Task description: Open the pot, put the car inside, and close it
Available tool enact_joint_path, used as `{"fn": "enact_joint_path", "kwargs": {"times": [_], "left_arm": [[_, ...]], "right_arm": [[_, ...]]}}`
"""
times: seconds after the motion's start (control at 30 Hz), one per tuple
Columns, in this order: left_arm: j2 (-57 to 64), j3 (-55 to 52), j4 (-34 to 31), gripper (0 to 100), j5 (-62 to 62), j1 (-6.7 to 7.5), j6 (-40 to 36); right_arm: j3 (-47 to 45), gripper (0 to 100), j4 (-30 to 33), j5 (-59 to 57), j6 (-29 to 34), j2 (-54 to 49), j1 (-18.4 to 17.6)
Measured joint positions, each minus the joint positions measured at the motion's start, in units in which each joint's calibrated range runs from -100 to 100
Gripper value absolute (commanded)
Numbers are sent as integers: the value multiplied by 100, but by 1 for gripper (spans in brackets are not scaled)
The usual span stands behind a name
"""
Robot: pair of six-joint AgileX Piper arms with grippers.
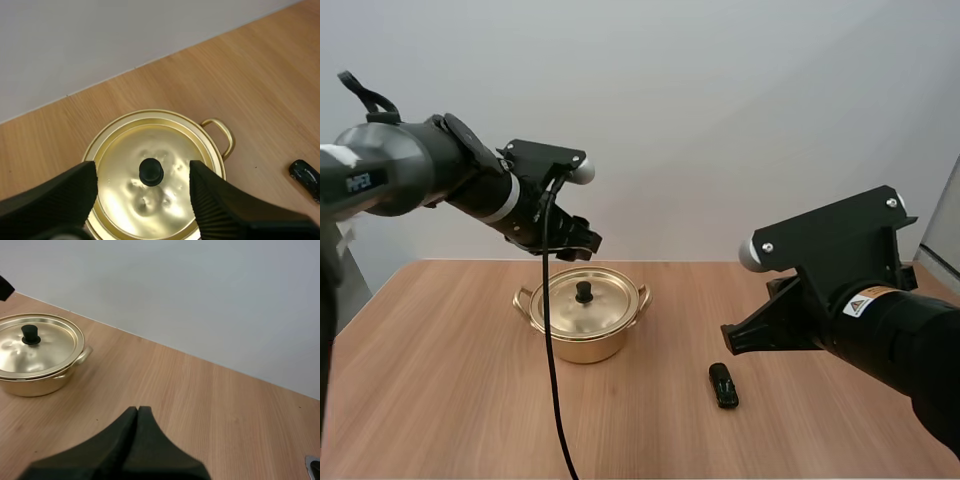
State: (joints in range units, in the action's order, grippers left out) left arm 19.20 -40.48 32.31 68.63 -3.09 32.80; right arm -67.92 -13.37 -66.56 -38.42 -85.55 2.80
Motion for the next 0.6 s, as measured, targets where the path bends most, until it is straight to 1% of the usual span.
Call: {"fn": "enact_joint_path", "kwargs": {"times": [0.2, 0.5, 0.57, 0.6], "left_arm": [[-803, 0, 25, 96, -217, 0, 34], [-927, 0, 247, 95, -775, 0, 169], [-987, 0, 378, 95, -775, 29, 317], [-1050, 0, 406, 95, -789, 76, 353]], "right_arm": [[0, 0, 0, 0, 0, 0, 0], [0, 0, 0, 0, 0, 0, 0], [0, 0, 0, 0, 0, 0, 0], [0, 0, 0, 0, 0, 0, 0]]}}
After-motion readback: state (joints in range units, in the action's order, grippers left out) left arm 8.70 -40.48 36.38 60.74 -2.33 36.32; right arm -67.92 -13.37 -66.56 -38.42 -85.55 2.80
